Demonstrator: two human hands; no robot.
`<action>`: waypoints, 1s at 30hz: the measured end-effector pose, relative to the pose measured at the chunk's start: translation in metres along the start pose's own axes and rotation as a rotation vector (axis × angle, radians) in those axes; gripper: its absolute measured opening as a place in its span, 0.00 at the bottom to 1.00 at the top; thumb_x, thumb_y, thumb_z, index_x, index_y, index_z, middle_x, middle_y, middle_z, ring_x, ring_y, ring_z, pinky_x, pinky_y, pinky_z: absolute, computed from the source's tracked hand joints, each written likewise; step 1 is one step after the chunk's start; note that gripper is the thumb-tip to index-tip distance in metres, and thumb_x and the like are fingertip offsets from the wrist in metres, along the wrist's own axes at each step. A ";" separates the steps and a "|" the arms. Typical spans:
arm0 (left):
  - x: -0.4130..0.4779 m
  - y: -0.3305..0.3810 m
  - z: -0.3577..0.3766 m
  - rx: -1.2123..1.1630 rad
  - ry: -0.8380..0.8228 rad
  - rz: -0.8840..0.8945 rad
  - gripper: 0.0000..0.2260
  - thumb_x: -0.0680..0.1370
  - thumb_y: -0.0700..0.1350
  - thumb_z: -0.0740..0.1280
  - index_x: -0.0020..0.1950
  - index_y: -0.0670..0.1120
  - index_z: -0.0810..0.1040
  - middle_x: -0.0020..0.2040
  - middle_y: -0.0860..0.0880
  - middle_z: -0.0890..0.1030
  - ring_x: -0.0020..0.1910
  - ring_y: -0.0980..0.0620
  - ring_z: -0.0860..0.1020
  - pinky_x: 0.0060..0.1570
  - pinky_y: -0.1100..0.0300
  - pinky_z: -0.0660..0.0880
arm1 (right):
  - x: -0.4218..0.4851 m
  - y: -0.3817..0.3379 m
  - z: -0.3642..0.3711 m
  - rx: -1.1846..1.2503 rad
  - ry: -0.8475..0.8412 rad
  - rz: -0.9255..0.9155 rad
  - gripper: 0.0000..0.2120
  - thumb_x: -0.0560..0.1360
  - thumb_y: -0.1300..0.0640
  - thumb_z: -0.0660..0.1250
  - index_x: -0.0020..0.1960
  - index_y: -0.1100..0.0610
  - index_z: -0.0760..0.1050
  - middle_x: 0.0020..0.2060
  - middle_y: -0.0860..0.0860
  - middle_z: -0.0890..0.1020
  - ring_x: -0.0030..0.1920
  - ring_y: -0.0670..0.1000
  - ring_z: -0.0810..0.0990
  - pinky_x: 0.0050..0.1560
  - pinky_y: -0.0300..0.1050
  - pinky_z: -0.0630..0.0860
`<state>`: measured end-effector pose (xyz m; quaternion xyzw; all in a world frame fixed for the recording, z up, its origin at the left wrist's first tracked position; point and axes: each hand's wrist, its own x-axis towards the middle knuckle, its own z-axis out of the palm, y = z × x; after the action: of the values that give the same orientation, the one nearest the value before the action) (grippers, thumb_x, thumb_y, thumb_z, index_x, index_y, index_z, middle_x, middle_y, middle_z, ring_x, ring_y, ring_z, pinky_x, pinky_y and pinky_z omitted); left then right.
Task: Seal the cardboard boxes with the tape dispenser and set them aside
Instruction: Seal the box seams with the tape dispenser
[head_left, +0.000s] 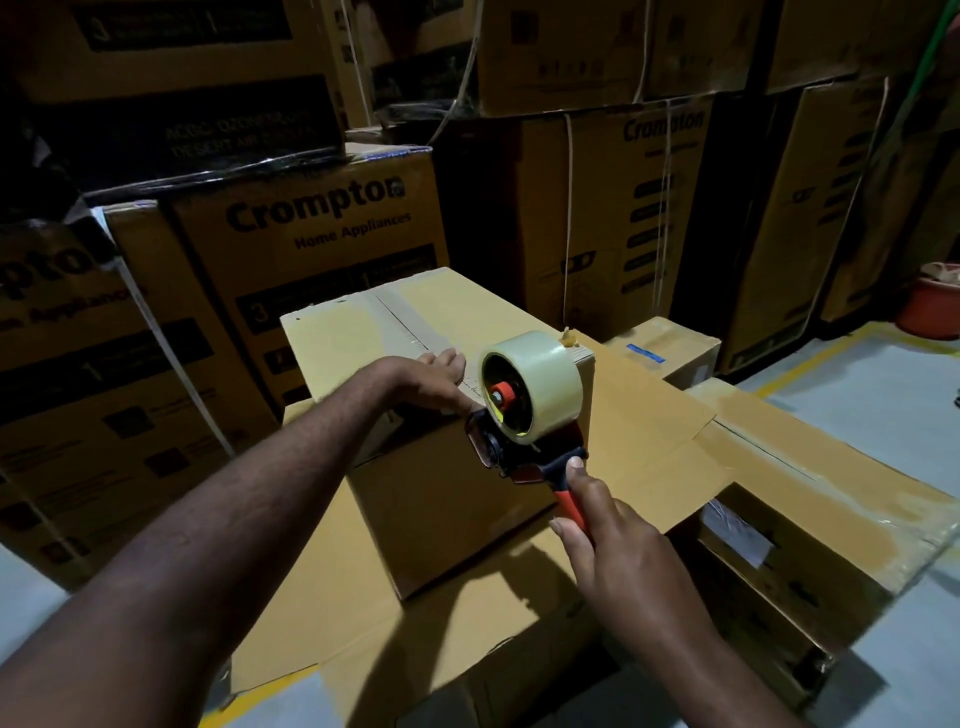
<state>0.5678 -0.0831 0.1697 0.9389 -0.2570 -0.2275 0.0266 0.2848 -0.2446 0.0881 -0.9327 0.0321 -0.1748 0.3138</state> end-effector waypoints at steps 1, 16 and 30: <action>-0.002 0.004 0.000 0.007 0.005 -0.009 0.48 0.78 0.66 0.65 0.83 0.47 0.38 0.82 0.48 0.34 0.81 0.42 0.36 0.78 0.40 0.42 | -0.001 0.001 -0.001 0.005 -0.001 0.002 0.29 0.81 0.40 0.54 0.79 0.40 0.49 0.61 0.46 0.78 0.57 0.46 0.78 0.53 0.39 0.77; -0.044 0.003 0.015 -0.290 0.058 0.199 0.45 0.69 0.65 0.61 0.83 0.56 0.49 0.83 0.53 0.40 0.81 0.49 0.37 0.73 0.34 0.29 | 0.006 0.000 0.008 -0.045 0.018 -0.043 0.29 0.82 0.42 0.57 0.79 0.43 0.51 0.56 0.50 0.80 0.53 0.49 0.80 0.49 0.40 0.79; -0.052 0.003 0.019 -0.108 0.178 -0.032 0.20 0.84 0.44 0.63 0.76 0.47 0.69 0.72 0.50 0.67 0.73 0.47 0.64 0.76 0.50 0.54 | 0.020 -0.028 0.021 -0.229 -0.013 -0.106 0.27 0.84 0.46 0.53 0.78 0.46 0.44 0.51 0.52 0.77 0.43 0.50 0.79 0.40 0.43 0.80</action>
<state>0.5184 -0.0588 0.1742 0.9565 -0.2261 -0.1573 0.0963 0.3098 -0.2133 0.0954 -0.9639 0.0006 -0.1803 0.1959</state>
